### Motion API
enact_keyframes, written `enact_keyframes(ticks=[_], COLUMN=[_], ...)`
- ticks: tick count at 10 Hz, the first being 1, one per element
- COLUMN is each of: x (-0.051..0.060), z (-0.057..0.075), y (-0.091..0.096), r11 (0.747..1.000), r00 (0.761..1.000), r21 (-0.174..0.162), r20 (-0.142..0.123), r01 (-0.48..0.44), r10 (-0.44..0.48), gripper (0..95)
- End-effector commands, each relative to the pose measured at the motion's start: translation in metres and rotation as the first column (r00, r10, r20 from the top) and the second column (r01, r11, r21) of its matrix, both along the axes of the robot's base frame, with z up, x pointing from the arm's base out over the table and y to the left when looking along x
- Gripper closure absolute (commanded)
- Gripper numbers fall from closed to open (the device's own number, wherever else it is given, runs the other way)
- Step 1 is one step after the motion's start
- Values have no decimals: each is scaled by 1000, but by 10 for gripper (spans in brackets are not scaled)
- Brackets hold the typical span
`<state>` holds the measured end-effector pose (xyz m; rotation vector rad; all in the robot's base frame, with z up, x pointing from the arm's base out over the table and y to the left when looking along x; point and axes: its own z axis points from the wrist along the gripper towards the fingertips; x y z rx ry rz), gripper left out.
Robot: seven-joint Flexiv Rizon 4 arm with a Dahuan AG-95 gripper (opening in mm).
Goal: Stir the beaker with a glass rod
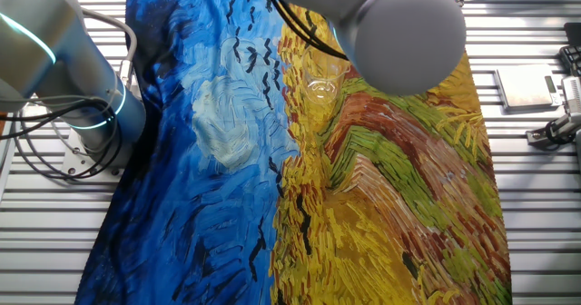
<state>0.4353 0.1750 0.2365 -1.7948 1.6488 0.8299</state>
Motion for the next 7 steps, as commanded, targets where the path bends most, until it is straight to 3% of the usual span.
enact_keyframes(ticks=[1,7], x=[1,11], z=[-2,-4], y=[0,2], r11=[1000,1000], r00=[1000,1000], r21=[3,17], r20=[2,-1], r01=[-1,5], r10=[1,-5], gripper=[950,950])
